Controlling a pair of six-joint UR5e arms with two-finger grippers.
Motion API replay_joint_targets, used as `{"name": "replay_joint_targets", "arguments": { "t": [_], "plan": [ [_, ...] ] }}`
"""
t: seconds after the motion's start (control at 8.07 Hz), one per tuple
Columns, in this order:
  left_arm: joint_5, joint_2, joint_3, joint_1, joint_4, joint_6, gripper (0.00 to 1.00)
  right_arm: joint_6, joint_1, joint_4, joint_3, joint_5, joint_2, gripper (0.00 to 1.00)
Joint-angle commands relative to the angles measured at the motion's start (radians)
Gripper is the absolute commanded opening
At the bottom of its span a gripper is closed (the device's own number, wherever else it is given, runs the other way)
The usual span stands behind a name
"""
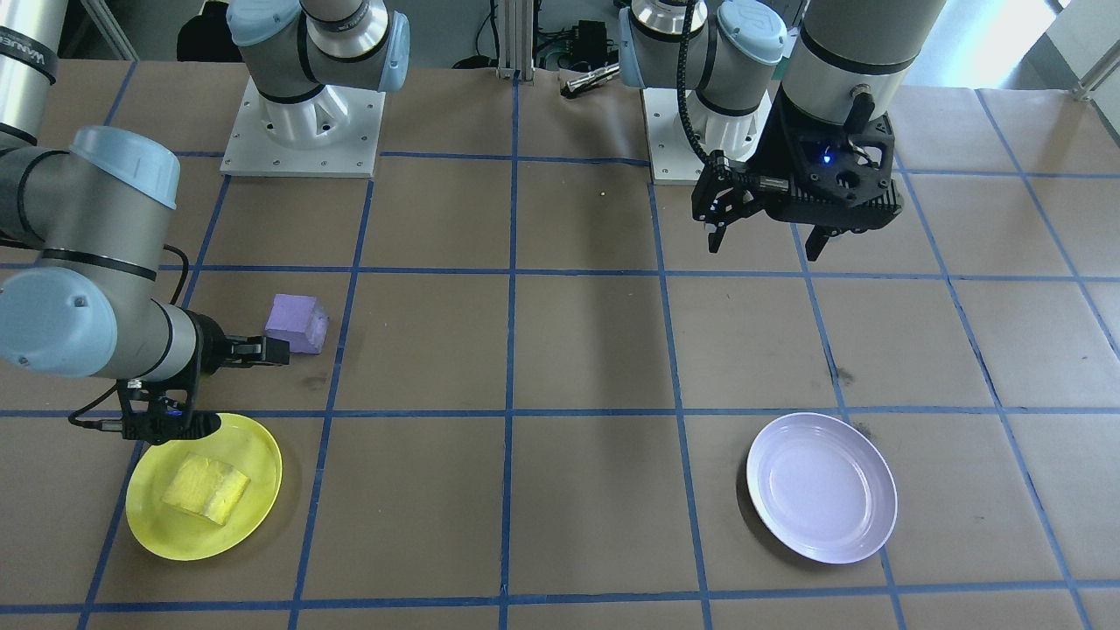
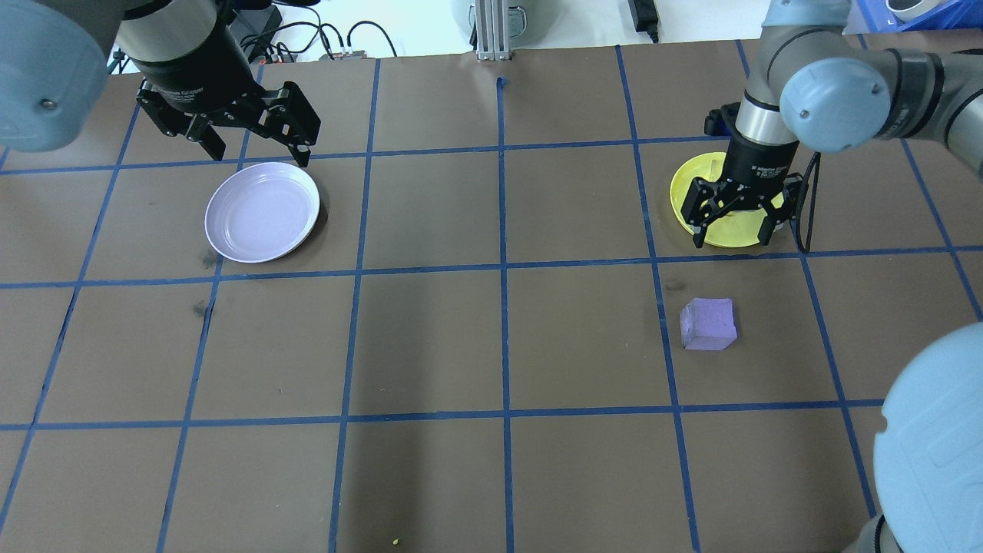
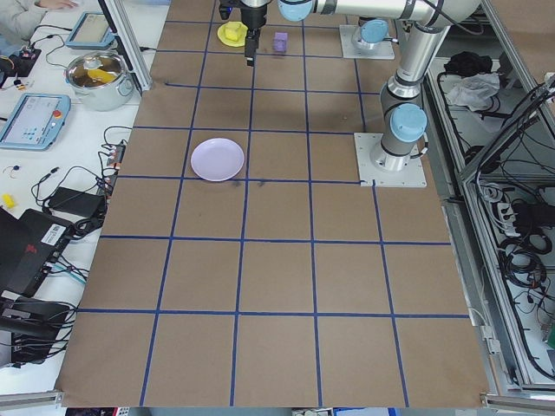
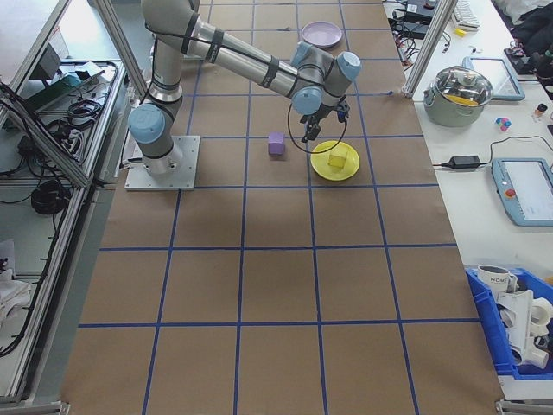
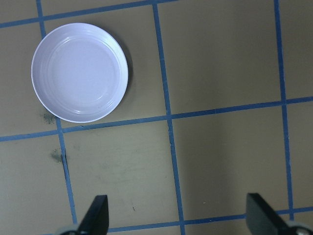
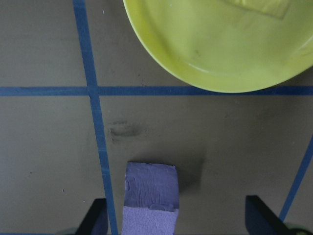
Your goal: Sort blocks by color into plates
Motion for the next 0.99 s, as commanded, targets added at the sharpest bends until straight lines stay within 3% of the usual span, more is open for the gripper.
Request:
{"name": "replay_joint_targets", "arguments": {
  "t": [0.0, 0.74, 0.87],
  "plan": [
    [0.003, -0.002, 0.001, 0.0, 0.001, 0.0, 1.0, 0.034, 0.001, 0.023, 0.122, 0.002, -0.003, 1.0],
    [0.001, 0.001, 0.001, 0.0, 0.003, 0.0, 1.0, 0.057, 0.001, 0.029, 0.217, 0.003, 0.003, 1.0],
    [0.0, 0.001, 0.001, 0.0, 0.001, 0.0, 1.0, 0.057, 0.001, 0.029, 0.219, 0.003, 0.008, 0.83]
  ]
}}
